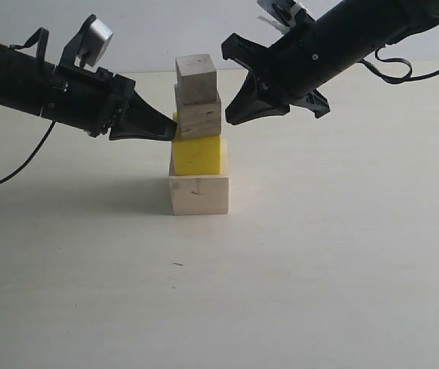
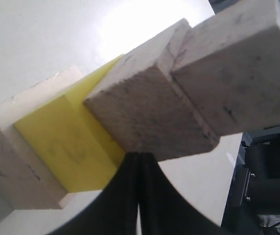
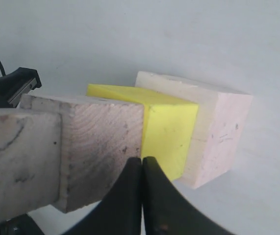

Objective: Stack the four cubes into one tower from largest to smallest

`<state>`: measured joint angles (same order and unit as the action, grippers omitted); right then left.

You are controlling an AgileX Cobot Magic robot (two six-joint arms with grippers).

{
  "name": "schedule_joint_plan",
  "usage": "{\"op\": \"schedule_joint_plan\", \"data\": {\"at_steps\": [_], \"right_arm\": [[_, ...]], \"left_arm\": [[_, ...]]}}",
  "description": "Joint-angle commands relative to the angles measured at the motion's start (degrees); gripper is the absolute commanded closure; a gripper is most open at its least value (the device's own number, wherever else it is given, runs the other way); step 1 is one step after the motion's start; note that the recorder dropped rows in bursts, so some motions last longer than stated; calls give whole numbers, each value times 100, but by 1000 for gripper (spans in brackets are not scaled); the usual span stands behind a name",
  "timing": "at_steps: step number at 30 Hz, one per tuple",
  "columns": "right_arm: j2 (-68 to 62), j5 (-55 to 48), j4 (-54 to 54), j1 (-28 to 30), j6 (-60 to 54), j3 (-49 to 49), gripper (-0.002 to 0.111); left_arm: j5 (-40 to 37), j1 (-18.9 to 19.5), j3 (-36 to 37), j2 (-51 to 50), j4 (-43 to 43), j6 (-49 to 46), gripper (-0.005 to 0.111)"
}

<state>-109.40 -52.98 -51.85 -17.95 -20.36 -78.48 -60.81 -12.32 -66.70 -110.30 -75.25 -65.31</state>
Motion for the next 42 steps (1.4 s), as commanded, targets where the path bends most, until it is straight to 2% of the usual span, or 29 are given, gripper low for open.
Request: {"op": "schedule_joint_plan", "data": {"at_steps": [1,20,28,42], "right_arm": [[68,-44,5,10,-61,24,108],[68,-264,-177,-5,-61,24,108],[68,-277,-190,-5,-61,24,108],[68,-416,-169,-5,-61,24,108]], "left_arm": [[-8,-24,19,44,-18,-10,107],[118,-14,19,44,-18,-20,107],[28,255,19,44,-70,-20,107],[38,251,19,44,-84,-30,107]]}}
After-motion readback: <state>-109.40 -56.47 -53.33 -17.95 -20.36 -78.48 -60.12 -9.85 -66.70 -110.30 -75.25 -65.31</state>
